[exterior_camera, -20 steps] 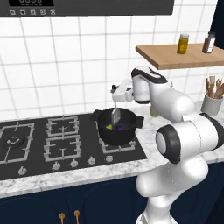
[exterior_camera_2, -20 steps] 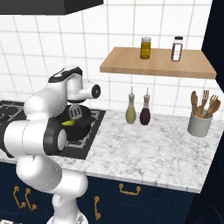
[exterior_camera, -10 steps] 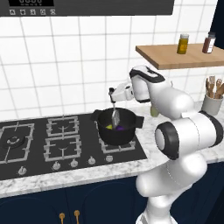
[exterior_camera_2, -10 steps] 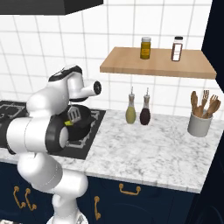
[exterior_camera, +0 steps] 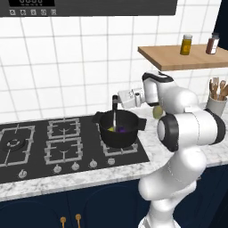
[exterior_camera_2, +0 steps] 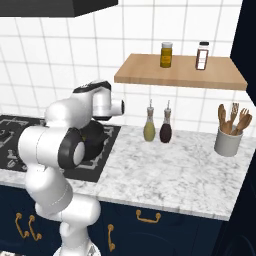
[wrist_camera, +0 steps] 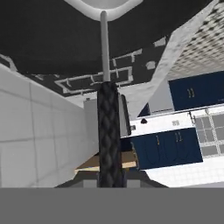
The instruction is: Put the eggplant and lemon wedge in the pot. Retrieve the spatula and lightly stir the vegetables in the pot.
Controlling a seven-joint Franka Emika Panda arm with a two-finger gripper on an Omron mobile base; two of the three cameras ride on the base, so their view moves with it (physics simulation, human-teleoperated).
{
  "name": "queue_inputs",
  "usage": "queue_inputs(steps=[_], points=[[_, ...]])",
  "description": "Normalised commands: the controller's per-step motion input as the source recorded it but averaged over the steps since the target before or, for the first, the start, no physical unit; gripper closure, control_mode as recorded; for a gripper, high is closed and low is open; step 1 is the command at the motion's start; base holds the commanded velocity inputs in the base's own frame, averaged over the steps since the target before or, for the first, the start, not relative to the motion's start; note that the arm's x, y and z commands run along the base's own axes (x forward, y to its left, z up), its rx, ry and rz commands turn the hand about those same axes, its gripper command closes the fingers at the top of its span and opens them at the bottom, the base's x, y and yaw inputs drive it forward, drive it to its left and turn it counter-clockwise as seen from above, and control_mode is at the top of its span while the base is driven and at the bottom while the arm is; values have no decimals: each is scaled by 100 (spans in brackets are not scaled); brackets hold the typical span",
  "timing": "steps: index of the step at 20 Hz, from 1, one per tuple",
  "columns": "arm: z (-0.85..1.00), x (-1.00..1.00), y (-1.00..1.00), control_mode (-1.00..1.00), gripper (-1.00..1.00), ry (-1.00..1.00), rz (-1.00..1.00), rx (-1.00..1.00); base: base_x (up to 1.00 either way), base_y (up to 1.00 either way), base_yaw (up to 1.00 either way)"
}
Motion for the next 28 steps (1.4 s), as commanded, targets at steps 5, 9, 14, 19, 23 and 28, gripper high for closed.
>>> queue_inputs(steps=[5, 9, 14, 19, 23, 28], points=[[-39, 0, -26, -100, 100, 0, 22, 0, 0, 0, 0], [-9, 0, -30, -100, 100, -17, 16, -3, 0, 0, 0], [-10, 1, 0, -100, 100, -39, 12, -1, 0, 0, 0], [0, 24, 0, -100, 100, -43, 4, 0, 0, 0, 0], [1, 40, 1, -100, 100, -39, 0, -1, 0, 0, 0], [0, 22, 0, -100, 100, -36, -1, -9, 0, 0, 0]])
